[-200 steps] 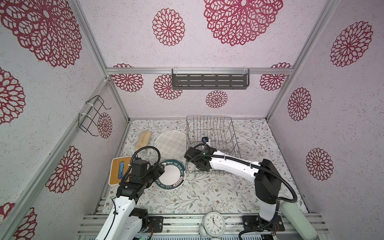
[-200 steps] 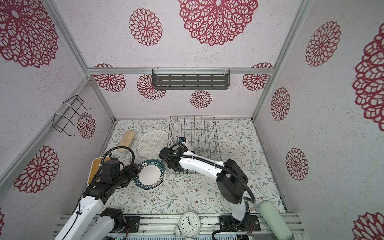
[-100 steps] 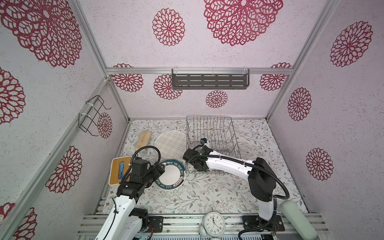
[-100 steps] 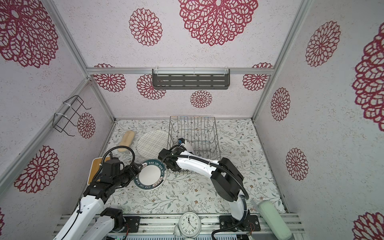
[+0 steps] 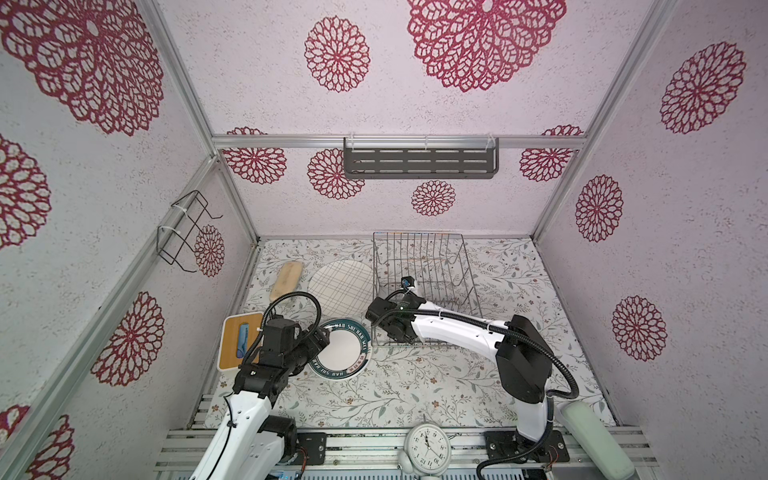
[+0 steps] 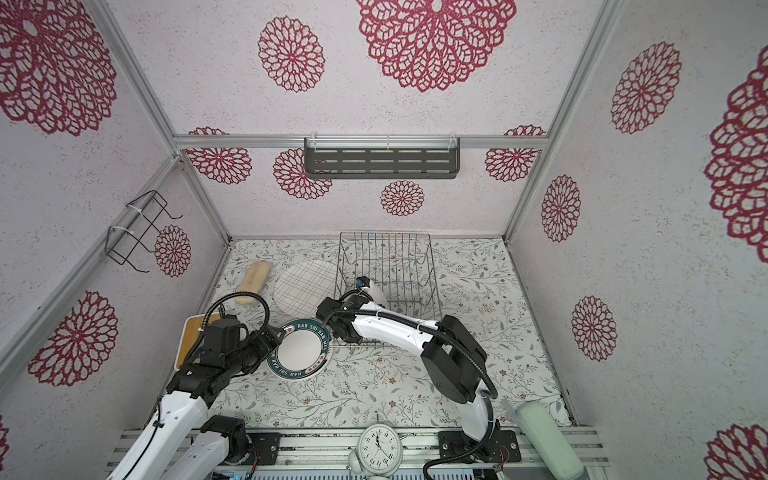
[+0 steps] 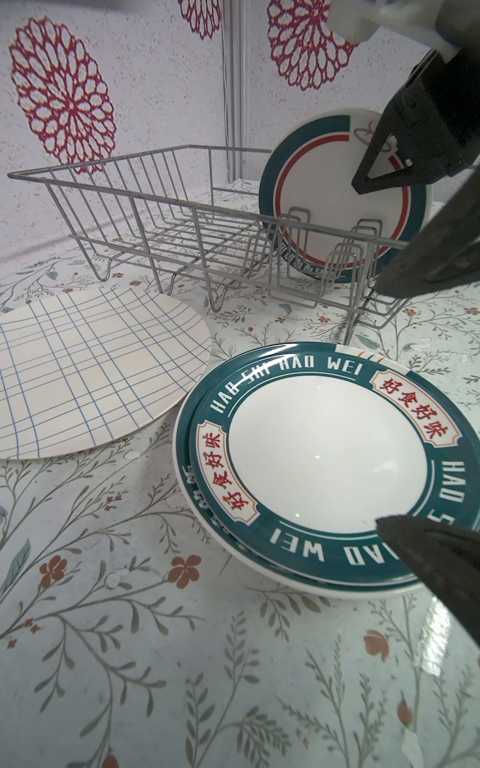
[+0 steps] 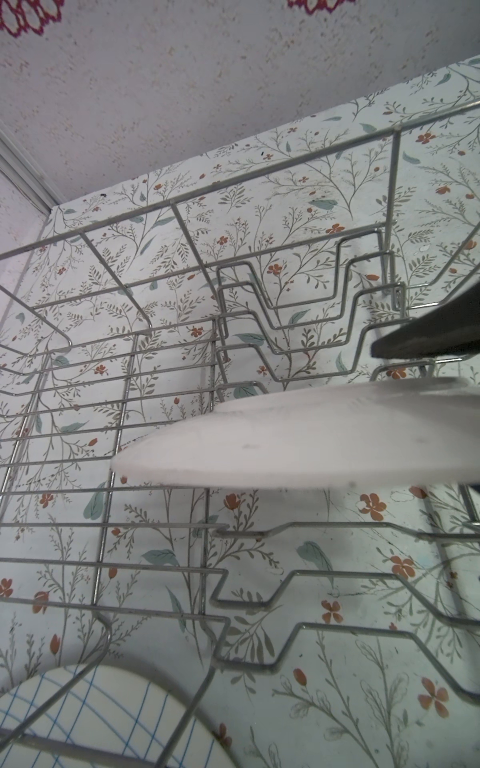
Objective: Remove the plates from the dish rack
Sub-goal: 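Close the right gripper on the rim of the plain white plate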
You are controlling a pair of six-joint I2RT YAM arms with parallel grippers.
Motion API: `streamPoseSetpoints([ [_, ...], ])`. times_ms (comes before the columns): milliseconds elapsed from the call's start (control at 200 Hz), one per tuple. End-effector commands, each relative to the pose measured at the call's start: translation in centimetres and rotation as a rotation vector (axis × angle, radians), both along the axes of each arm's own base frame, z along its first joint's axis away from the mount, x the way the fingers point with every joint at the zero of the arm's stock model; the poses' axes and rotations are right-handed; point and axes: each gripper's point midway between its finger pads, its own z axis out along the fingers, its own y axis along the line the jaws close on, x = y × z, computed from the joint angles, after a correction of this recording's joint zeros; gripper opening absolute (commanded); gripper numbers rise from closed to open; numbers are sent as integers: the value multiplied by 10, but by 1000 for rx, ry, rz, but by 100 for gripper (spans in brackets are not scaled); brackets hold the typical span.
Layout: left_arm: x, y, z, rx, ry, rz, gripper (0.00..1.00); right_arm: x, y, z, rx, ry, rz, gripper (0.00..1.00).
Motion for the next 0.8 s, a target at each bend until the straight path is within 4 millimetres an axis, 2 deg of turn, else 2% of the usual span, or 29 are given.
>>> streamPoseSetpoints([
  [0,5,0,10,2,-40,-7,87,0,-8,12,-16,-39,-34,27],
  [385,8,-1,14,0,-49,-11,86,-1,-9,19,-4,-50,-36,19],
  [796,10,-1,18,-1,-57,-13,86,-1,-13,44,-19,-106,-50,13],
])
